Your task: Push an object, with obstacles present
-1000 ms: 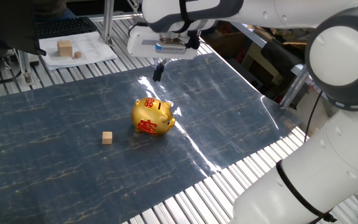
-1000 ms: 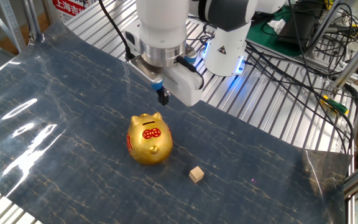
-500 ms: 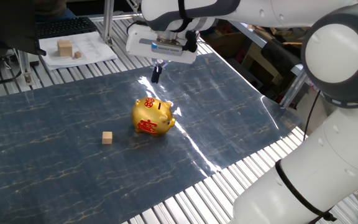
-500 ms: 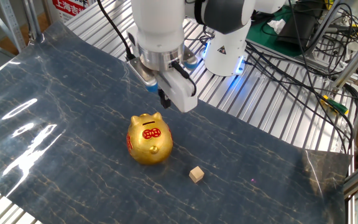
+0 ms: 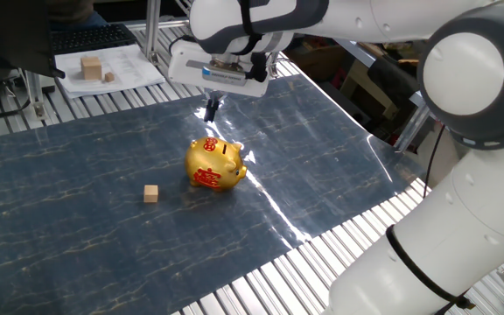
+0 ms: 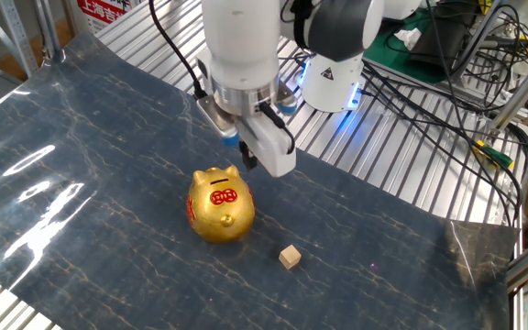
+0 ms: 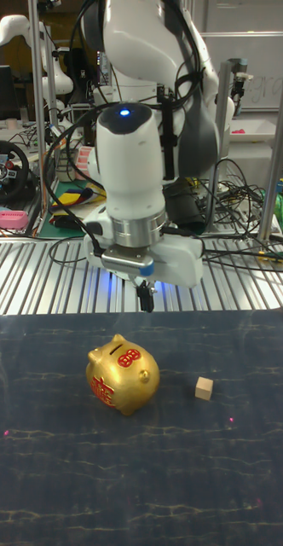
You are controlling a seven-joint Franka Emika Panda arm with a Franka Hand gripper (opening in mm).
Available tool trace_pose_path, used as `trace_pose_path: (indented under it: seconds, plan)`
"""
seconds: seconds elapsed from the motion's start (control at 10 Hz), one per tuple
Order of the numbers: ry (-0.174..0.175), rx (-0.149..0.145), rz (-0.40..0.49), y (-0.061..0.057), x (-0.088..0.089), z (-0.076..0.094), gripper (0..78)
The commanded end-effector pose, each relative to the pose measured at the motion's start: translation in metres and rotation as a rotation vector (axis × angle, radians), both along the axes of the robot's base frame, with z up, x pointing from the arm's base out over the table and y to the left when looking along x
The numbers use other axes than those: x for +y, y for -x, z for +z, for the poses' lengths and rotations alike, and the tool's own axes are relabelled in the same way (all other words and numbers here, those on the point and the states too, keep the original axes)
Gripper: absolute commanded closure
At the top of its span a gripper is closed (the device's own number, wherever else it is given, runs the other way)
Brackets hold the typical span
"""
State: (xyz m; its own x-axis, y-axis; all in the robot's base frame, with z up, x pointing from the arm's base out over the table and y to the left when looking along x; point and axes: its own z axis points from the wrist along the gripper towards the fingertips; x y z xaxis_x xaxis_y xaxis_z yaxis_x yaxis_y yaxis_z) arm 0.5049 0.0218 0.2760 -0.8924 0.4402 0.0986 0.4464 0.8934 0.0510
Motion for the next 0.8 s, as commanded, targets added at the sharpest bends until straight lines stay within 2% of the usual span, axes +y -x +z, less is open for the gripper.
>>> trace_pose_path:
  seconds: [0.1,0.8]
  plan:
    - [0.002,-0.003,-0.006,-0.003,0.001,0.000,77.6]
    - [0.015,-0.007,-0.025,-0.006,0.004,-0.011,77.6]
